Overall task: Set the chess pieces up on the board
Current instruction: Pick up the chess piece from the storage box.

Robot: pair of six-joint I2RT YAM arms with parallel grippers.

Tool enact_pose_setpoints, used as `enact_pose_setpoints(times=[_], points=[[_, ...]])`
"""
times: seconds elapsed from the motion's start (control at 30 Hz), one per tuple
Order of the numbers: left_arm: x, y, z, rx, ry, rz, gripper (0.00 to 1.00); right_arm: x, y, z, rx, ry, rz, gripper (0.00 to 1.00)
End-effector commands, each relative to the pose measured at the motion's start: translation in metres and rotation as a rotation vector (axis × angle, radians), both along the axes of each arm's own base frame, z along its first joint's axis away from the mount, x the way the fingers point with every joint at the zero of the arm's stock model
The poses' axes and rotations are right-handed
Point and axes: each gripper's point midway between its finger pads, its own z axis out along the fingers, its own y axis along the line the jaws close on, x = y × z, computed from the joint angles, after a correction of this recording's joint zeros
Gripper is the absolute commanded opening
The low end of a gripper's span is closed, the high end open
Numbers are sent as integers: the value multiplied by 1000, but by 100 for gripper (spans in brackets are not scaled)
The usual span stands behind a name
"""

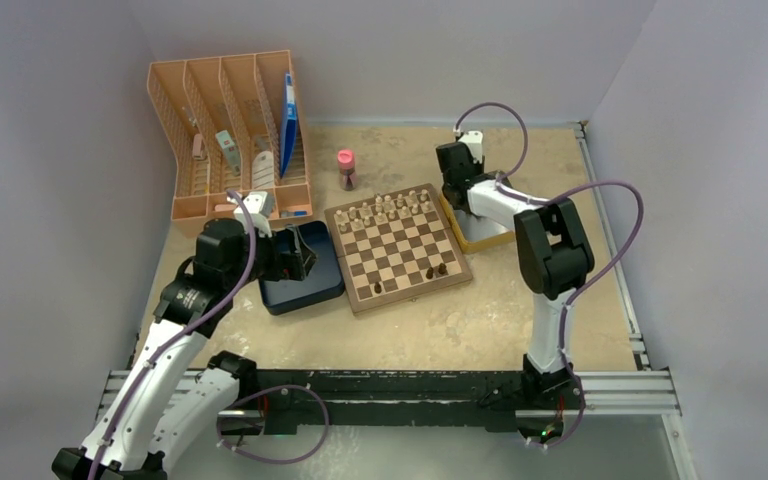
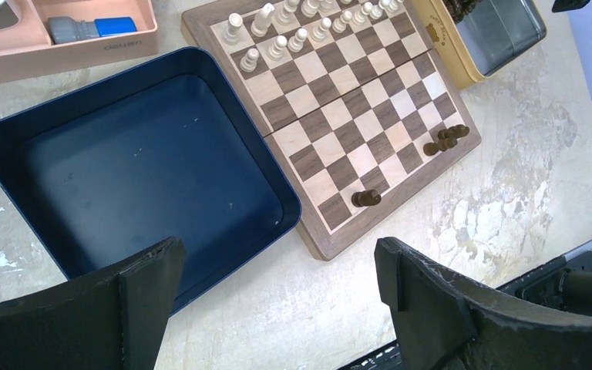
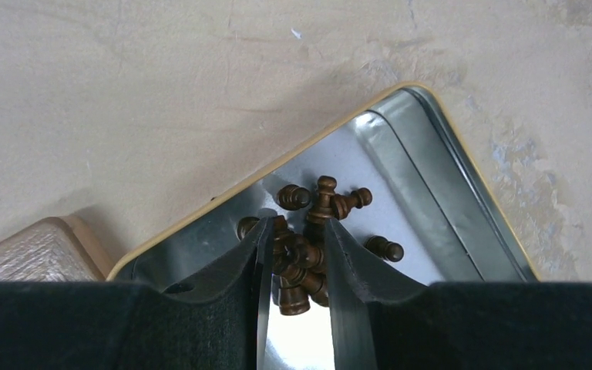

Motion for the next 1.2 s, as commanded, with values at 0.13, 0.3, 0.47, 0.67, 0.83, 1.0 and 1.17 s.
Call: enact_pose_setpoints(times=[0.13,0.3,0.47,0.67,0.83,1.0,1.17], points=[[6,-2,9,-19,-32,2,94,3,-5,6,-15,-6,-22,34],[6,-2,9,-20,-32,1,94,0,-13,-1,-49,14,-59,34],[6,-2,9,-19,-31,1,94,-3,-16,-4,-61,30,-74,33],[6,-2,8,-18,-30,-1,94,-6,-16,-3,-59,43,-72,33],[6,-3,7,-17,-25,-2,94,-8,-15,-8,-61,75,-65,33],[7,-3,7,-18,-23,-4,94,-15,-16,-5,-56,87,-63,33],[7,-4,6,-18,-19,-8,94,-15,-13,9,-42,78,-48,32]])
